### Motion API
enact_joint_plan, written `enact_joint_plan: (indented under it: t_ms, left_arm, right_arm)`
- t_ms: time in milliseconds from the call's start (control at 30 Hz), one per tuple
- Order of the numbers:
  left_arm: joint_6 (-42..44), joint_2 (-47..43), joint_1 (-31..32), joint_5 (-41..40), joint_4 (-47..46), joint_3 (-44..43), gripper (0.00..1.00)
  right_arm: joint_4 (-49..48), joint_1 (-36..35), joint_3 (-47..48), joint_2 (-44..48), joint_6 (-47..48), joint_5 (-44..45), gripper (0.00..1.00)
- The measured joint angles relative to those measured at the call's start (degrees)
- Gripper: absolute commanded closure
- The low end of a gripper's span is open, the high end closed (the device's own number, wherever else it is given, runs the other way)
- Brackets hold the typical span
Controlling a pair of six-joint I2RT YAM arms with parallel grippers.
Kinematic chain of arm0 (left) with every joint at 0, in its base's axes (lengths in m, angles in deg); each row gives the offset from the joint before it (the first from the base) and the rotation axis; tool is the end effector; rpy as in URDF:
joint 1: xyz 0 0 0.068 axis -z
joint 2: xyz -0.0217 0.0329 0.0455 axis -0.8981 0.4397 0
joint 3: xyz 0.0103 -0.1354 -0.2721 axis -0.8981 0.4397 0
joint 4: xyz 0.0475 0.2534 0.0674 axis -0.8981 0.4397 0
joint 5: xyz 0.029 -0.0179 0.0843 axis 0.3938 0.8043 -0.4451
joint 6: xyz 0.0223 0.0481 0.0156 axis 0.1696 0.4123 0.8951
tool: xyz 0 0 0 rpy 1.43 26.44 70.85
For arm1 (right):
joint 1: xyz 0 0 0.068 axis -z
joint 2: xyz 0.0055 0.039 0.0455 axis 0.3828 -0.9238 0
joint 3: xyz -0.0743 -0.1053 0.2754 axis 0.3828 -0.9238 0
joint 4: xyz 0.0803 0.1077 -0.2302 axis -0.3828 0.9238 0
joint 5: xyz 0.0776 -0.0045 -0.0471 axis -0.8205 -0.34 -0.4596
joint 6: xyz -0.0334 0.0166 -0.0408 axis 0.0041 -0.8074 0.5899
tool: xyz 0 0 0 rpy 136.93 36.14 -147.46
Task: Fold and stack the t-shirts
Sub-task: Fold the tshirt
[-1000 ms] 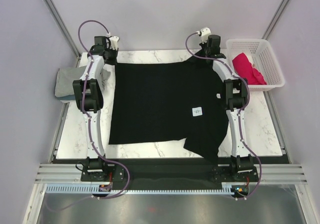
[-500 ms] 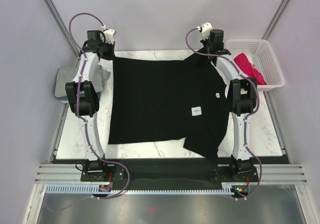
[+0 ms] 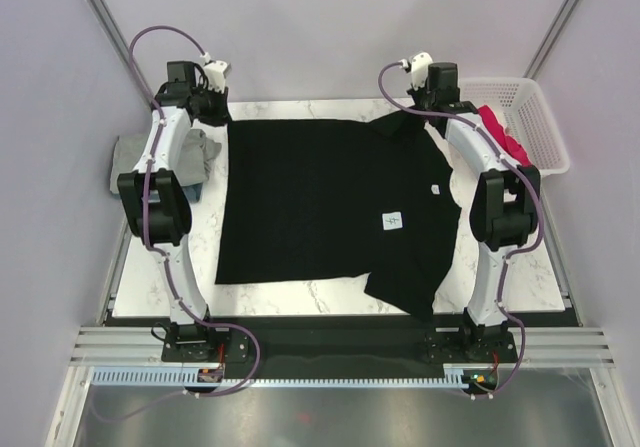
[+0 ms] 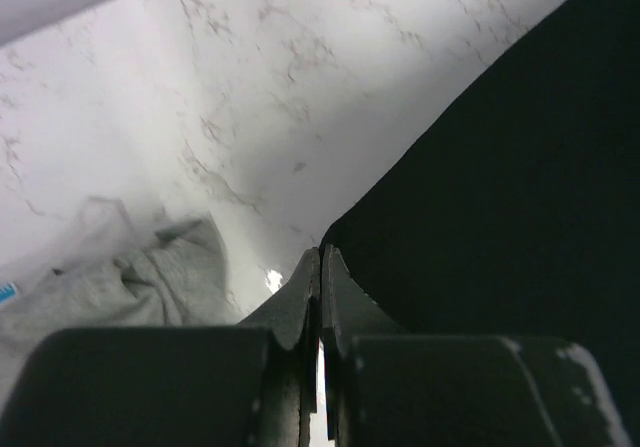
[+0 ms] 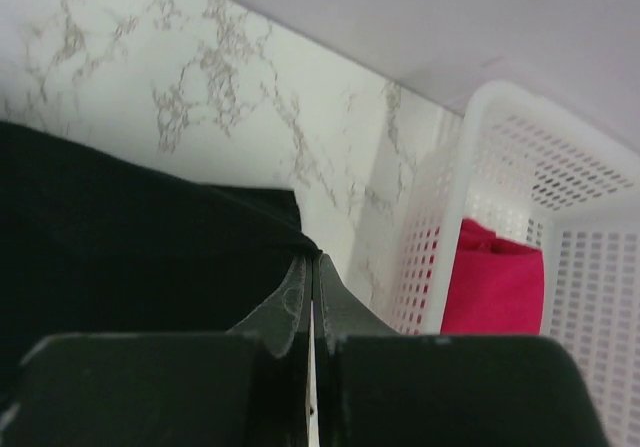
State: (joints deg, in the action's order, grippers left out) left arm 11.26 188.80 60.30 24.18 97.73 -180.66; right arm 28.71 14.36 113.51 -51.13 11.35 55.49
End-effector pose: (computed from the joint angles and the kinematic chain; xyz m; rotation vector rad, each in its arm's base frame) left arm 0.5131 0.0180 0.3228 0.4671 2.2054 -0.2579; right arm 0.5163 0.0692 0.3128 -0.4961 2.0255 -0.2933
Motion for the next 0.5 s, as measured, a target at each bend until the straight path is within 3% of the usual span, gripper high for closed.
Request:
enact_joint_plan:
  t_ms: [500]
  left_arm:
    - [1.99, -15.96, -0.87, 0.66, 2.21, 18.16, 0.98]
  right_arm:
    - [5.79, 0.0, -16.92, 16.85, -2.84, -2.32, 1.0]
